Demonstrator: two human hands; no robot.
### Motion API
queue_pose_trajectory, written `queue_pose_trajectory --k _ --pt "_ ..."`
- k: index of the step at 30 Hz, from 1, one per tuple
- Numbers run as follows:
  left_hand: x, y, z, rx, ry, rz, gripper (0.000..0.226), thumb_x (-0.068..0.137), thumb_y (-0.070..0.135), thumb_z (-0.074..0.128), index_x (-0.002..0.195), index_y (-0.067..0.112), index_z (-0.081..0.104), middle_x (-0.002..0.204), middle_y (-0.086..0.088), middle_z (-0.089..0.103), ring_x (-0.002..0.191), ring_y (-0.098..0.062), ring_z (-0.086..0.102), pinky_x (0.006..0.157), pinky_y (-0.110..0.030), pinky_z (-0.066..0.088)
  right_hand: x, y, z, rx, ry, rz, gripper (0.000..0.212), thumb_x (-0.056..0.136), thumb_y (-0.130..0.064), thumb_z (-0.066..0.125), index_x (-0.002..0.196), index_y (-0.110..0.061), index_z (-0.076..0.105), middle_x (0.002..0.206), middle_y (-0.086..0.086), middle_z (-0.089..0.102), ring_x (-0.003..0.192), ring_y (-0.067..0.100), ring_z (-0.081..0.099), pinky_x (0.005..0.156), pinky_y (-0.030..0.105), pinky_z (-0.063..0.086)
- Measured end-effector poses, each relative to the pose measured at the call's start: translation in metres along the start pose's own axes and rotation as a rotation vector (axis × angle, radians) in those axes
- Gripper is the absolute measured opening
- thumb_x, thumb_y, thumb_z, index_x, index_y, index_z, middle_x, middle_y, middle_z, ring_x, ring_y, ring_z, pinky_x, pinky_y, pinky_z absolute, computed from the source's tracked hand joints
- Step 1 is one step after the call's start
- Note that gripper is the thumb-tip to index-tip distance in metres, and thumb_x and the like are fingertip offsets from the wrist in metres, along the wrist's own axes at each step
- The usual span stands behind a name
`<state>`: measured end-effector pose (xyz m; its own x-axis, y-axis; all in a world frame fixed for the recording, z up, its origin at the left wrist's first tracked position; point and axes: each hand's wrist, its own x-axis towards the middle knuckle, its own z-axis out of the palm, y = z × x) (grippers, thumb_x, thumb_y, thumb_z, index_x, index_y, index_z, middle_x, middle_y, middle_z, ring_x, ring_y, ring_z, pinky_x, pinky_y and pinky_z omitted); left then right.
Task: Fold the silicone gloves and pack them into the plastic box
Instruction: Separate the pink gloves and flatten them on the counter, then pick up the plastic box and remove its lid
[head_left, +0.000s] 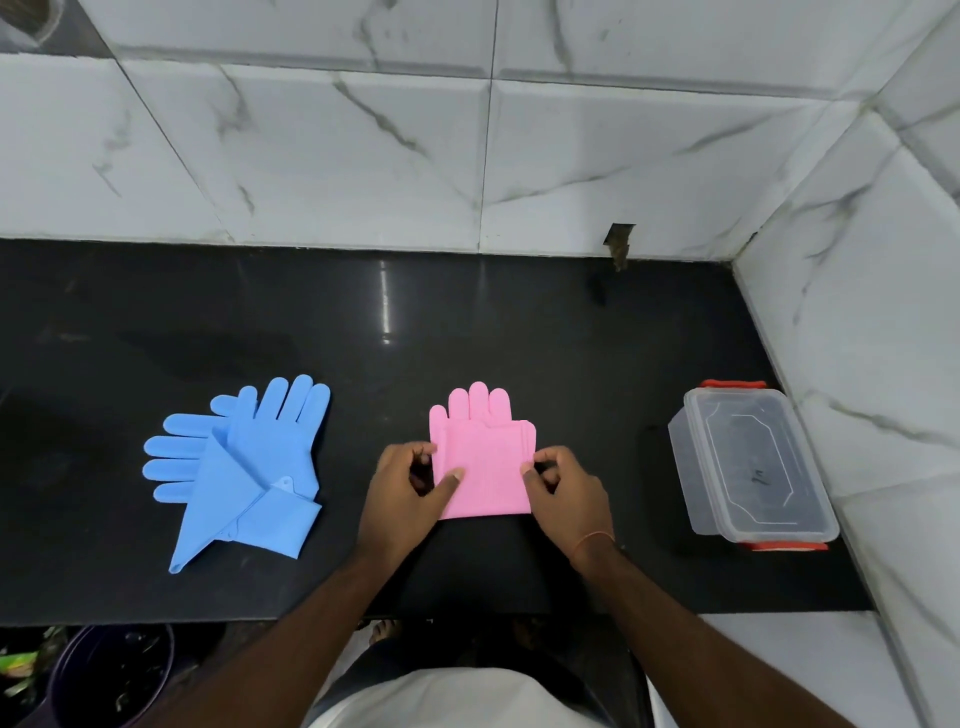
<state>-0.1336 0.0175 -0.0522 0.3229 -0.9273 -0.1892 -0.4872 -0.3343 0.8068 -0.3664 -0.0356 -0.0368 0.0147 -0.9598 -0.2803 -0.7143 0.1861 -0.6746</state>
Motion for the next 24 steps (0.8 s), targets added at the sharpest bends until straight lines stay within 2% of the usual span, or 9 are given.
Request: queue_pose_trajectory --k 2,4,6,9,11,14,19,22,24 --pt "-0.006 0.009 0.001 0.119 0.064 0.082 0.068 0.079 0.065 0.088 0.134 0.036 0.06 0.143 0.01 0.051 0.125 -0.008 0.056 0.103 -0.032 0.051 -0.007 0.007 -0.005 0.067 0.023 0.018 0.018 0.099 -0.048 0.069 0.111 -0.035 0.063 0.082 -0.018 0.07 0.08 0.002 0.067 0.068 0.016 0.048" --pt "-0.006 0.029 0.005 0.213 0.087 0.219 0.075 0.078 0.069 0.086 0.14 0.037 0.059 0.153 0.01 0.045 0.141 -0.016 0.043 0.112 -0.041 0.038 -0.015 0.015 -0.01 0.153 0.054 0.069 0.021 0.098 -0.05 0.07 0.112 -0.035 0.065 0.086 -0.017 0.073 0.083 0.003 0.07 0.074 0.02 0.057" --pt "0.001 0.055 0.013 0.206 0.046 0.378 0.067 0.082 0.065 0.082 0.14 0.039 0.061 0.154 0.013 0.046 0.145 -0.017 0.041 0.113 -0.042 0.031 -0.027 0.027 -0.017 0.267 0.092 0.136 0.018 0.097 -0.051 0.071 0.107 -0.037 0.068 0.088 -0.013 0.076 0.084 0.007 0.074 0.081 0.035 0.065" --pt "0.022 0.095 0.037 0.13 -0.04 0.621 0.052 0.094 0.052 0.076 0.14 0.03 0.066 0.147 0.012 0.059 0.142 -0.013 0.05 0.119 -0.038 0.038 -0.053 0.045 -0.028 0.389 0.168 0.235 0.017 0.095 -0.052 0.073 0.094 -0.035 0.071 0.083 -0.008 0.078 0.074 0.015 0.075 0.079 0.047 0.067" --pt "0.039 0.125 0.06 0.082 -0.161 0.707 0.045 0.101 0.043 0.071 0.143 0.027 0.064 0.146 0.01 0.062 0.141 -0.011 0.053 0.122 -0.036 0.041 -0.071 0.058 -0.04 0.447 0.236 0.31 0.025 0.095 -0.054 0.072 0.086 -0.031 0.07 0.077 -0.004 0.078 0.063 0.016 0.073 0.069 0.046 0.066" --pt "0.062 0.168 0.103 0.109 -0.287 0.801 0.044 0.105 0.033 0.067 0.147 0.02 0.061 0.148 0.001 0.063 0.142 -0.017 0.056 0.124 -0.042 0.043 -0.094 0.077 -0.062 0.528 0.363 0.384 0.039 0.098 -0.056 0.068 0.077 -0.023 0.067 0.072 0.001 0.076 0.051 0.016 0.067 0.057 0.038 0.058" --pt "0.075 0.235 0.178 0.108 -0.424 0.709 0.062 0.101 0.027 0.076 0.157 0.012 0.054 0.159 -0.01 0.058 0.148 -0.031 0.054 0.127 -0.051 0.041 -0.114 0.114 -0.114 0.596 0.569 0.526 0.051 0.101 -0.056 0.062 0.076 -0.013 0.067 0.069 0.004 0.075 0.051 0.02 0.065 0.064 0.043 0.059" --pt "0.08 0.262 0.213 0.13 -0.54 0.482 0.074 0.101 0.039 0.075 0.166 0.018 0.045 0.168 -0.008 0.051 0.156 -0.027 0.047 0.131 -0.046 0.038 -0.115 0.133 -0.139 0.647 0.616 0.581 0.05 0.102 -0.057 0.061 0.083 -0.011 0.069 0.072 0.005 0.077 0.052 0.02 0.065 0.066 0.044 0.06" --pt "0.082 0.271 0.228 0.056 -0.587 0.315 0.074 0.101 0.044 0.074 0.165 0.022 0.046 0.166 -0.005 0.054 0.151 -0.023 0.054 0.129 -0.044 0.041 -0.11 0.14 -0.148 0.689 0.612 0.598 0.049 0.101 -0.058 0.061 0.088 -0.012 0.07 0.075 0.006 0.078 0.053 0.021 0.066 0.064 0.043 0.06"
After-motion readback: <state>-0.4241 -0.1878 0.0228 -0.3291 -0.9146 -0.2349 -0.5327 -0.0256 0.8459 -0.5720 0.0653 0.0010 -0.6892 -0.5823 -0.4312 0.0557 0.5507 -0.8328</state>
